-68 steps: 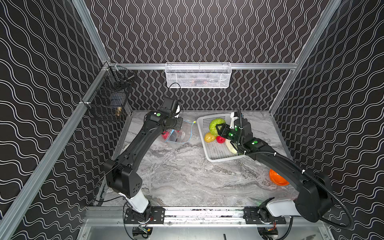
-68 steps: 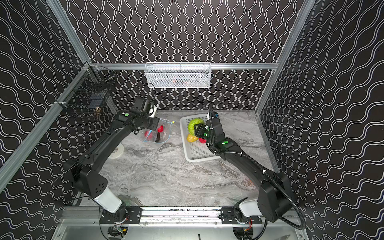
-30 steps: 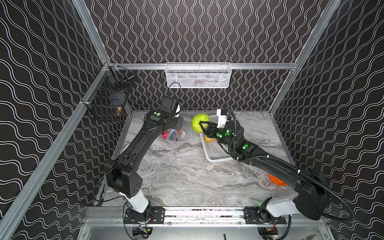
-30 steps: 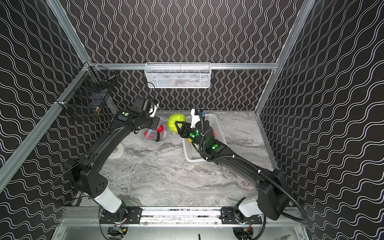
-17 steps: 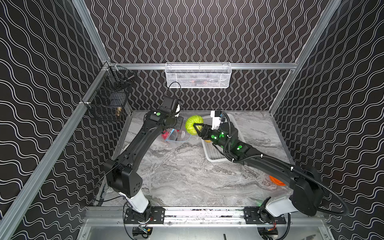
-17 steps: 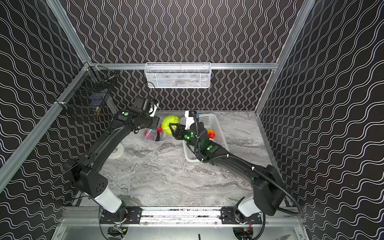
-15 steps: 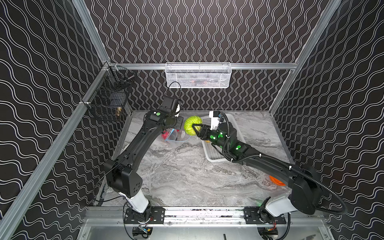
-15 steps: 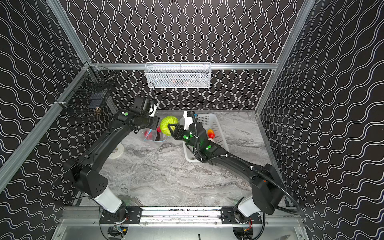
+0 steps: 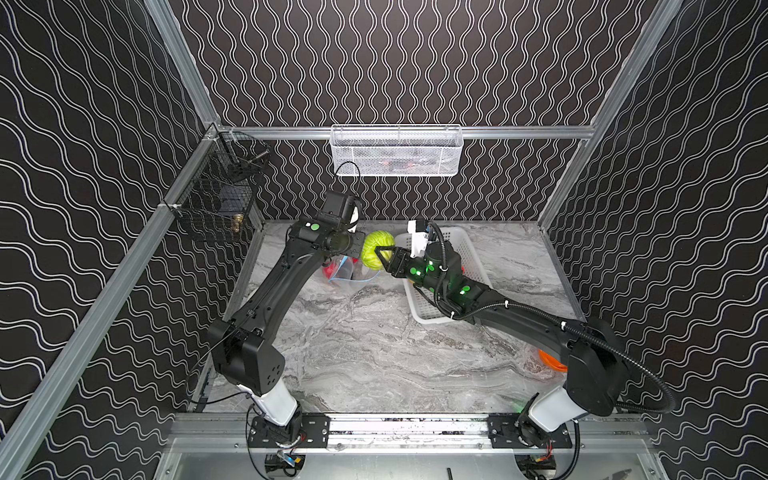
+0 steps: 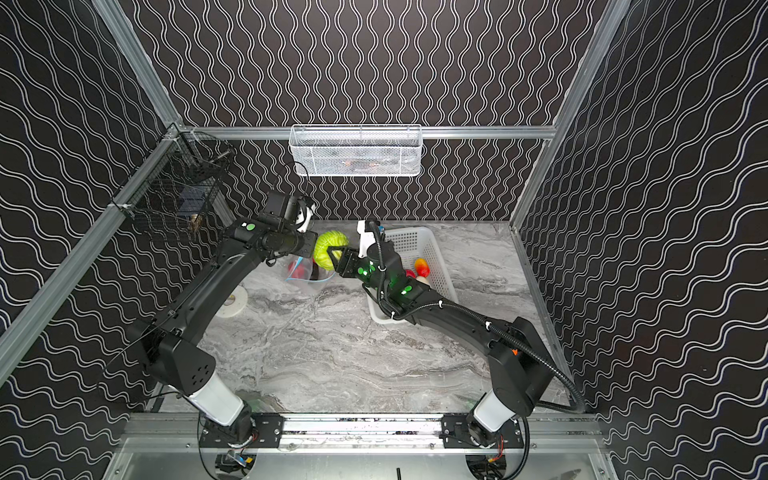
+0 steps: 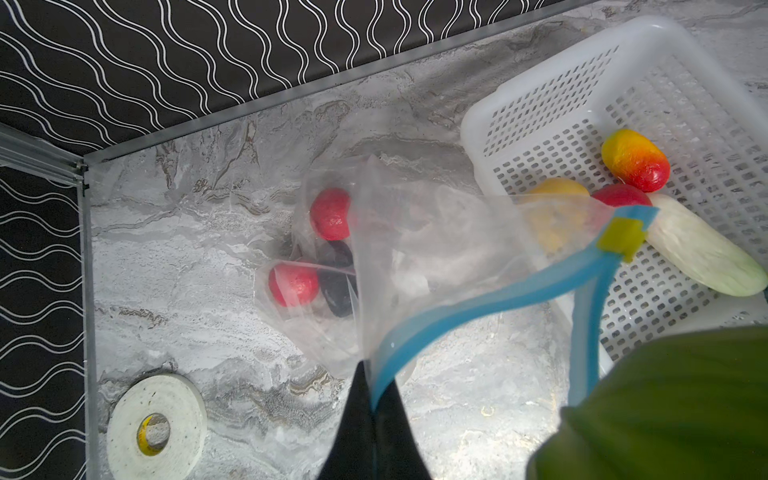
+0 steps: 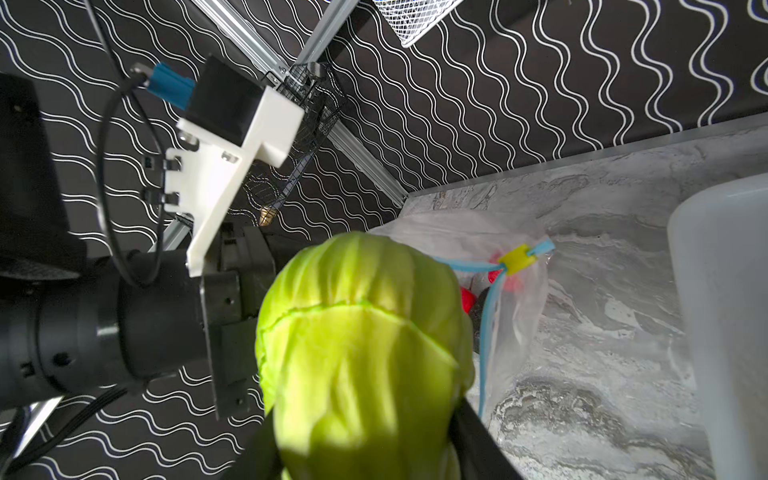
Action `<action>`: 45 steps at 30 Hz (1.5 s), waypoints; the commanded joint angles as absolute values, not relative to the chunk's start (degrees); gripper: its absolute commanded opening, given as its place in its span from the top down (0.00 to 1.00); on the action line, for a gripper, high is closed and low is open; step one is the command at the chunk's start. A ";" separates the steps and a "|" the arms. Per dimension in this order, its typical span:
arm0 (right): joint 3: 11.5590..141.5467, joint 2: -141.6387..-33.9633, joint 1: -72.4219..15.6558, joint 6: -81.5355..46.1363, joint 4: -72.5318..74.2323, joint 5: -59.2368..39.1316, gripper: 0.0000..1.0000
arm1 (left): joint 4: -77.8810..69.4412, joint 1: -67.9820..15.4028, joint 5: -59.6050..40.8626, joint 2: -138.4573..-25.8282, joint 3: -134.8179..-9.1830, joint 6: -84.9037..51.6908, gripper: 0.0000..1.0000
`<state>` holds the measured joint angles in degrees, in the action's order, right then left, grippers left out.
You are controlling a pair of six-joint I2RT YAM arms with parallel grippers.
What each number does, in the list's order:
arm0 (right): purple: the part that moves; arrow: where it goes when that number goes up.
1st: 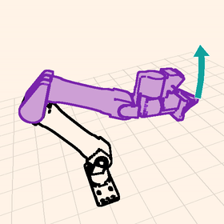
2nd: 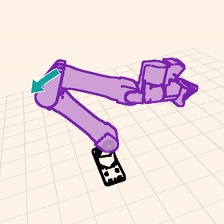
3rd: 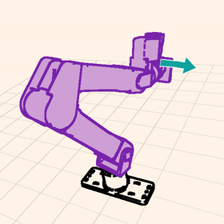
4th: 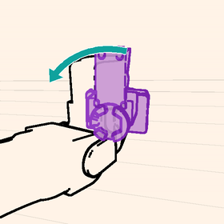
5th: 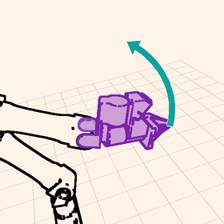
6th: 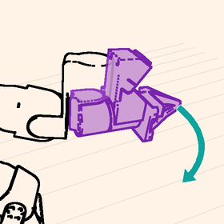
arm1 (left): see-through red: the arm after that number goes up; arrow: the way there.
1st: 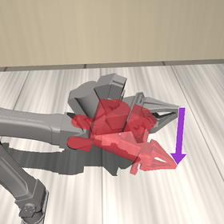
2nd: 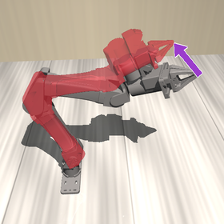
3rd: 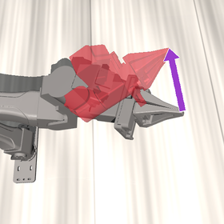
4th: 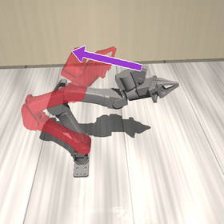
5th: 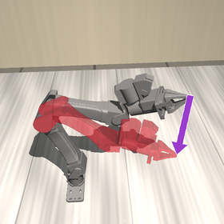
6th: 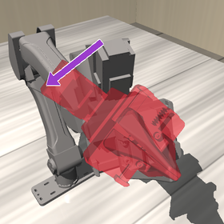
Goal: Place the food in the zip-top bag and seal the zipper
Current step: 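Carry the green cabbage with the right gripper to the bag opening, then lower the green cabbage into the bag and open the right gripper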
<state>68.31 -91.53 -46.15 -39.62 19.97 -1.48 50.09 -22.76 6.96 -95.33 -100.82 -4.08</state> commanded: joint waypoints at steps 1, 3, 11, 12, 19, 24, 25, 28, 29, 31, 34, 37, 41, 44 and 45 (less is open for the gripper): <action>69.34 -92.46 -46.49 -40.07 22.51 -2.82 0.82 | 50.19 -22.81 5.50 -95.01 -101.65 -3.82 1.00; 70.03 -93.63 -46.49 -40.17 22.68 -3.49 0.82 | 50.37 -22.75 5.28 -95.25 -102.03 -3.92 1.00; 73.10 -96.65 -46.83 -39.32 20.76 -5.10 0.83 | 50.91 -22.79 4.83 -95.23 -103.08 -4.00 1.00; 73.50 -96.92 -46.81 -39.11 20.21 -4.98 0.83 | 50.90 -22.77 4.97 -95.12 -103.05 -3.92 1.00; 78.09 -100.04 -47.26 -37.52 13.49 -2.83 0.84 | 50.73 -22.76 5.01 -94.39 -102.74 -3.80 1.00; 79.84 -102.00 -47.55 -36.65 10.52 -2.05 0.84 | 50.87 -22.77 5.19 -94.09 -103.12 -3.78 1.00; 80.18 -102.32 -47.68 -36.57 9.93 -1.83 0.84 | 50.87 -22.70 5.11 -93.98 -103.10 -3.80 1.00; 80.68 -103.00 -47.64 -36.33 8.69 -1.19 0.84 | 50.98 -22.76 4.66 -93.96 -103.37 -4.01 1.00; 80.82 -103.17 -47.72 -36.33 8.40 -0.90 0.84 | 51.08 -22.68 4.57 -93.96 -103.47 -3.98 1.00; 81.02 -103.36 -47.72 -36.12 7.79 -0.57 0.84 | 51.15 -22.72 4.48 -93.94 -103.75 -4.10 1.00; 81.66 -103.75 -47.81 -35.68 6.72 -0.11 0.84 | 51.24 -22.74 4.27 -93.87 -104.02 -4.13 1.00; 83.31 -104.48 -47.86 -35.10 5.34 0.00 0.81 | 51.59 -22.74 3.87 -93.96 -104.65 -4.30 1.00; 86.83 -106.71 -47.81 -37.70 4.78 -1.27 0.80 | 52.10 -22.76 3.47 -94.00 -105.92 -4.38 1.00; 94.04 -111.74 -47.90 -36.88 -1.21 0.15 0.73 | 52.78 -22.78 2.32 -94.80 -107.69 -4.80 1.00; 95.80 -112.91 -47.90 -36.68 -3.14 0.69 0.72 | 53.09 -22.84 1.97 -95.06 -108.39 -4.83 1.00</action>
<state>92.20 -110.24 -47.83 -36.62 1.58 -0.64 52.82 -22.81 3.99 -94.63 -106.98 -4.16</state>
